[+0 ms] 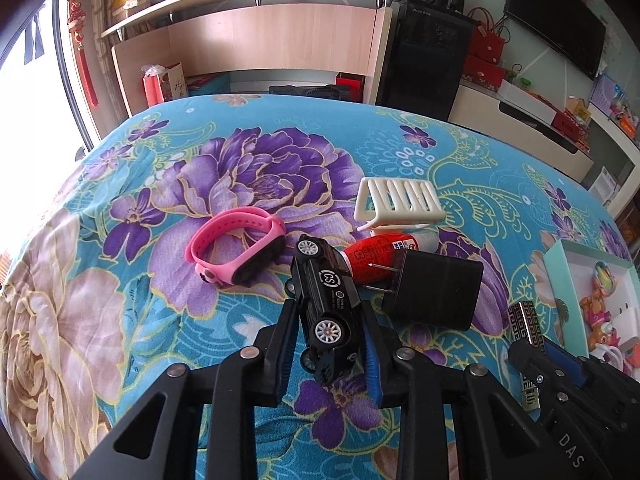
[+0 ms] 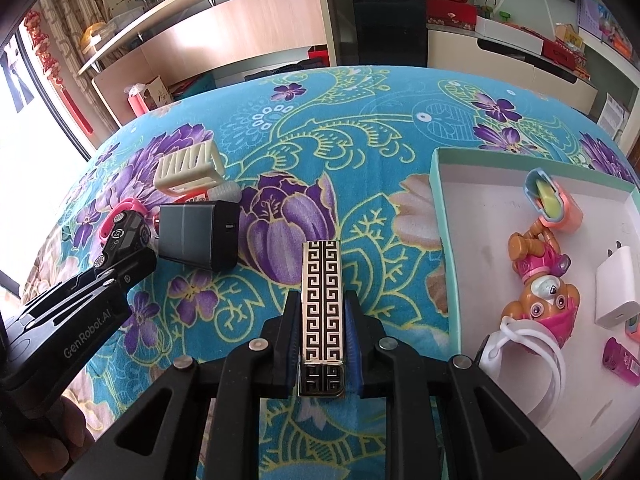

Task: Organize rigid objects
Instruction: 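Carry the patterned bar and black toy car into the tray and open both grippers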

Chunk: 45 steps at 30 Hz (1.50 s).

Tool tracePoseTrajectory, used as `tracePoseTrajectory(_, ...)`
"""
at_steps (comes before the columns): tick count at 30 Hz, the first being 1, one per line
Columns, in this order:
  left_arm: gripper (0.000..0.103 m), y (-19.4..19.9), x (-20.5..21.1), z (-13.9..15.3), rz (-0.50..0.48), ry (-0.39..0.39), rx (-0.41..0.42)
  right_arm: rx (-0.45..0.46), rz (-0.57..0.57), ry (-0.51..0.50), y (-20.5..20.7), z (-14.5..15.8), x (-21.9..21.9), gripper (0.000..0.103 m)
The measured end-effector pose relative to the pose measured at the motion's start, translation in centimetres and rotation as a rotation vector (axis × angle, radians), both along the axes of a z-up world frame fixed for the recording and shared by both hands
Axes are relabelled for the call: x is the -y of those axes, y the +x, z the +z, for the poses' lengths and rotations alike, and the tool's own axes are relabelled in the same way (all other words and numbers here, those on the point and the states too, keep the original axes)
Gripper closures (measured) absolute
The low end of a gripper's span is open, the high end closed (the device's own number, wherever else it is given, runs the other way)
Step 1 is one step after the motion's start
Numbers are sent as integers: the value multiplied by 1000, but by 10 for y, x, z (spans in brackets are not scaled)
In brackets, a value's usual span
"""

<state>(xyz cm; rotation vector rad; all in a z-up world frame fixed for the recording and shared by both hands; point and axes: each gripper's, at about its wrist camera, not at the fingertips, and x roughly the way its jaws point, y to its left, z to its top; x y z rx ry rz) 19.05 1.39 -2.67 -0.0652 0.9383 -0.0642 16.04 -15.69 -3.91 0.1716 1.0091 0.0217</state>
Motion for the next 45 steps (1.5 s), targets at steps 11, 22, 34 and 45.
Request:
tracePoseTrajectory(11,73,-14,-3,37,-2,-26,105,121,-33,65,-13,30,11,82)
tracePoseTrajectory(22,73,-33,27,79,-98,-84,217,199,-116,52,-35,63,44,82)
tracePoseTrajectory(34,73,-57,123,92,-336,-89,256,174,-359,-38,-70,69,132,82)
tracePoseTrajectory(45,73,-84,196,83,-520,-47,247,160,-543,-42,-104,68,193,82)
